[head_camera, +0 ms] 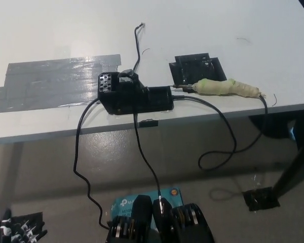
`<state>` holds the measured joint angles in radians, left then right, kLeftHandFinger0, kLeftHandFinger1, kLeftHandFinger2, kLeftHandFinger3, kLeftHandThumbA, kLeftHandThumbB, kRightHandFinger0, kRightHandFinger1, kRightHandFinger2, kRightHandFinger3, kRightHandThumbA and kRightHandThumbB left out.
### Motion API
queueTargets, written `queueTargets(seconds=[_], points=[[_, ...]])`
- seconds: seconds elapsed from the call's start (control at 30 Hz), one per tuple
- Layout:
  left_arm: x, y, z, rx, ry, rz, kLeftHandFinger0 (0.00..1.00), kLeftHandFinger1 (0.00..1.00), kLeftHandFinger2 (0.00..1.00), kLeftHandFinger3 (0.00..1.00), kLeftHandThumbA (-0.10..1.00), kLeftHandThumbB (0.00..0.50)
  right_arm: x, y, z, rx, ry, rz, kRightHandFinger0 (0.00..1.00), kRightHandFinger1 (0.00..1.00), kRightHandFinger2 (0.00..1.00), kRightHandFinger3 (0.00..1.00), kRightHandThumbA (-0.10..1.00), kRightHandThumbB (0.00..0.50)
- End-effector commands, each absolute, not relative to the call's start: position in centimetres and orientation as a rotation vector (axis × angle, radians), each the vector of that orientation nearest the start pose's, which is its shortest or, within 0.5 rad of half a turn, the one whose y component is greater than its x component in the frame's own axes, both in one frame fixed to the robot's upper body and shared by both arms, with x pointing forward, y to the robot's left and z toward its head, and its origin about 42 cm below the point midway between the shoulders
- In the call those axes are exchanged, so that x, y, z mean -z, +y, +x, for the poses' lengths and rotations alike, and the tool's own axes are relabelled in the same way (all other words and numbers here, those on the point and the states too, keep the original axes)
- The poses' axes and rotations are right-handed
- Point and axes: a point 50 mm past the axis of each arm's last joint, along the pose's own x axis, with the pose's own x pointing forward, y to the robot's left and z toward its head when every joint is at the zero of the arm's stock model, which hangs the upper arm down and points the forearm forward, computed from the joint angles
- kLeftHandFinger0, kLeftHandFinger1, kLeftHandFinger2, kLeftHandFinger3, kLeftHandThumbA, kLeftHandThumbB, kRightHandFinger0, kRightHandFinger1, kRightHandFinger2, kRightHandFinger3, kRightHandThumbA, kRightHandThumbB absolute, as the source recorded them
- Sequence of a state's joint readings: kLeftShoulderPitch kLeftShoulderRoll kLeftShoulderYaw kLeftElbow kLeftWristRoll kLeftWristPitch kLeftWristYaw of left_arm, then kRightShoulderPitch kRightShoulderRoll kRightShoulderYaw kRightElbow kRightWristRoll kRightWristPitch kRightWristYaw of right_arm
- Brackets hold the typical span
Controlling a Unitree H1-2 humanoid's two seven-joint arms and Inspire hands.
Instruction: The robot uses its right hand to grab and lift the soldering gun kept on the middle of the table and puts it in its base
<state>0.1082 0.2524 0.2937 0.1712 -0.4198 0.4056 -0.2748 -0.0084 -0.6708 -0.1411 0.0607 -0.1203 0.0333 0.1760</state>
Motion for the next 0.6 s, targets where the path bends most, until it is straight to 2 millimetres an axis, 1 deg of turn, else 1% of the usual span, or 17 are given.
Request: queueTargets(seconds=[0.0, 0.03, 0.07, 0.1, 0.13, 0.17, 0.2, 0.27, 0.3, 0.33, 0.37, 0.43, 0.47, 0.5, 0.53, 0.57], points=[[-4.1, 38.0, 21.9, -0.03, 0.498, -0.319, 1.0, 1.0, 1.0, 1.0, 1.0, 0.437, -30.2, -41.3, 34.7, 0.191, -0.305, -0.904, 1.0, 1.0, 1.0, 1.0, 0.2, 0.261], [-4.1, 37.9, 21.9, -0.029, 0.499, -0.318, 1.0, 1.0, 1.0, 1.0, 1.0, 0.448, -32.4, -40.0, 35.8, 0.194, -0.399, -0.894, 1.0, 1.0, 1.0, 1.0, 0.22, 0.24], [-4.1, 37.8, 21.9, -0.028, 0.499, -0.318, 1.0, 1.0, 1.0, 1.0, 1.0, 0.445, -33.1, -39.6, 36.0, 0.193, -0.423, -0.89, 1.0, 1.0, 1.0, 1.0, 0.23, 0.24], [-4.2, 37.8, 21.9, -0.025, 0.504, -0.312, 1.0, 1.0, 1.0, 1.0, 1.0, 0.435, -36.4, -37.0, 37.8, 0.187, -0.529, -0.91, 1.0, 1.0, 1.0, 1.0, 0.19, 0.247], [-4.3, 37.8, 21.8, -0.024, 0.506, -0.31, 1.0, 1.0, 1.0, 1.0, 1.0, 0.438, -37.3, -36.1, 38.4, 0.185, -0.539, -0.907, 1.0, 1.0, 1.0, 1.0, 0.23, 0.253], [-4.3, 37.9, 21.7, -0.024, 0.506, -0.308, 1.0, 1.0, 1.0, 1.0, 1.0, 0.443, -38.4, -35.0, 39.4, 0.171, -0.547, -0.878, 1.0, 1.0, 1.0, 1.0, 0.27, 0.272], [-4.3, 38.0, 21.7, -0.023, 0.506, -0.305, 1.0, 1.0, 1.0, 1.0, 1.0, 0.459, -39.6, -33.5, 40.7, 0.138, -0.597, -0.877, 1.0, 1.0, 1.0, 1.0, 0.38, 0.29], [-4.3, 37.8, 21.8, -0.019, 0.508, -0.317, 1.0, 1.0, 1.0, 1.0, 1.0, 0.459, -40.5, -32.5, 41.2, 0.127, -0.576, -0.907, 1.0, 1.0, 1.0, 1.0, 0.35, 0.287], [-4.3, 37.8, 21.7, -0.026, 0.505, -0.331, 1.0, 1.0, 1.0, 1.0, 1.0, 0.432, -41.3, -30.7, 42.0, 0.055, -0.555, -0.953, 1.0, 1.0, 1.0, 1.0, 0.36, 0.282], [-4.2, 37.7, 21.5, -0.024, 0.501, -0.337, 1.0, 1.0, 1.0, 1.0, 1.0, 0.441, -41.4, -29.8, 42.6, 0.01, -0.528, -0.981, 1.0, 1.0, 1.0, 1.0, 0.36, 0.276], [-4.3, 37.7, 21.3, -0.021, 0.492, -0.34, 1.0, 1.0, 1.0, 1.0, 1.0, 0.438, -41.2, -29.1, 43.2, -0.014, -0.522, -1.002, 1.0, 1.0, 1.0, 1.0, 0.32, 0.286], [-4.2, 37.7, 21.1, -0.02, 0.479, -0.372, 1.0, 1.0, 1.0, 1.0, 1.0, 0.447, -40.9, -28.5, 43.9, -0.045, -0.496, -1.017, 1.0, 1.0, 1.0, 1.0, 0.27, 0.285], [-4.4, 37.5, 21.2, -0.024, 0.476, -0.384, 1.0, 1.0, 1.0, 1.0, 1.0, 0.425, -40.4, -27.8, 45.2, -0.101, -0.449, -1.053, 1.0, 1.0, 1.0, 1.0, 0.23, 0.273], [-4.5, 37.4, 21.1, -0.024, 0.478, -0.372, 1.0, 1.0, 1.0, 1.0, 1.0, 0.424, -40.2, -27.7, 45.6, -0.112, -0.428, -1.056, 1.0, 1.0, 1.0, 1.0, 0.22, 0.274], [-4.5, 37.4, 21.1, -0.032, 0.481, -0.38, 1.0, 1.0, 1.0, 1.0, 1.0, 0.372, -39.9, -27.6, 46.2, -0.129, -0.392, -1.072, 1.0, 1.0, 1.0, 1.0, 0.22, 0.264], [-4.5, 37.4, 21.1, -0.036, 0.482, -0.374, 1.0, 1.0, 1.0, 1.0, 1.0, 0.341, -39.8, -27.6, 46.8, -0.14, -0.369, -1.071, 1.0, 1.0, 1.0, 1.0, 0.21, 0.266]])
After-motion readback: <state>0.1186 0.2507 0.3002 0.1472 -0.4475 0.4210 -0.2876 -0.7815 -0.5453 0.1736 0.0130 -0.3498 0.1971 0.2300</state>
